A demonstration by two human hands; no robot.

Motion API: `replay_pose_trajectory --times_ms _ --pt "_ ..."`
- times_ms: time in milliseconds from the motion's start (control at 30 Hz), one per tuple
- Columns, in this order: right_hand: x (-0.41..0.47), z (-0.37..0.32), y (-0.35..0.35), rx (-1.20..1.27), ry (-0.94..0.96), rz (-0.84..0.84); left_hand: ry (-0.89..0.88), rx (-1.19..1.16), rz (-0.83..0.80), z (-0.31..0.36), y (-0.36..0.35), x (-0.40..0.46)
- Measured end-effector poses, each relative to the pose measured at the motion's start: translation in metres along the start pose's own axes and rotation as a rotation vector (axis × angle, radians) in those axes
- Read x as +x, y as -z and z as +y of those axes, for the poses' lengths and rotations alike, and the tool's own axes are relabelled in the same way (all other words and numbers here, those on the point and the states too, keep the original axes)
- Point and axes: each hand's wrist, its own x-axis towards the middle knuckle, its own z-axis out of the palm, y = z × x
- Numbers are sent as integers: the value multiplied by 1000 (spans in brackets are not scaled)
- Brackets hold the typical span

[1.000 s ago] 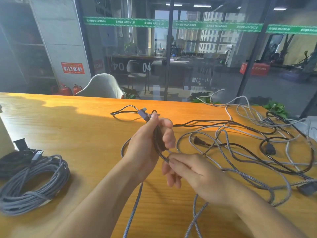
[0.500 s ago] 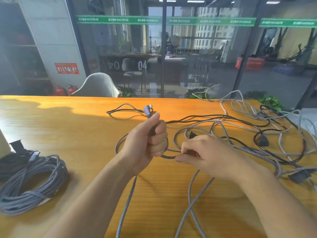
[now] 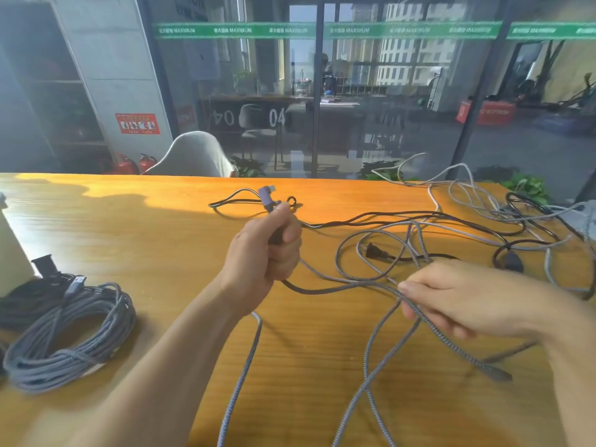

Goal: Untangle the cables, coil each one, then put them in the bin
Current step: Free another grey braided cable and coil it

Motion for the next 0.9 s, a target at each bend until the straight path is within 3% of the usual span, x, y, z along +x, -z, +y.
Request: replay_pose_trajectory --times_ms 133,300,400,500,567,667,800,900 --pt "2 0 -1 322 132 -82 9 -29 24 3 -4 -3" --pt "10 -4 -4 405 161 7 26 -171 -8 12 -4 -8" --pt "28 -8 -17 232 73 123 75 -305 -160 13 -12 -11" --pt "44 -12 -30 111 21 219 200 -382 -466 7 -26 -13" --pt "51 -14 -36 64 33 396 292 -300 -572 0 -34 -14" --pt "54 -16 -38 143 95 594 332 -30 -558 -8 -44 -16" --pt "50 -20 -33 514 236 566 299 152 -499 -14 -46 -14" --pt "43 -26 -32 660 311 506 268 292 -459 -18 -47 -14"
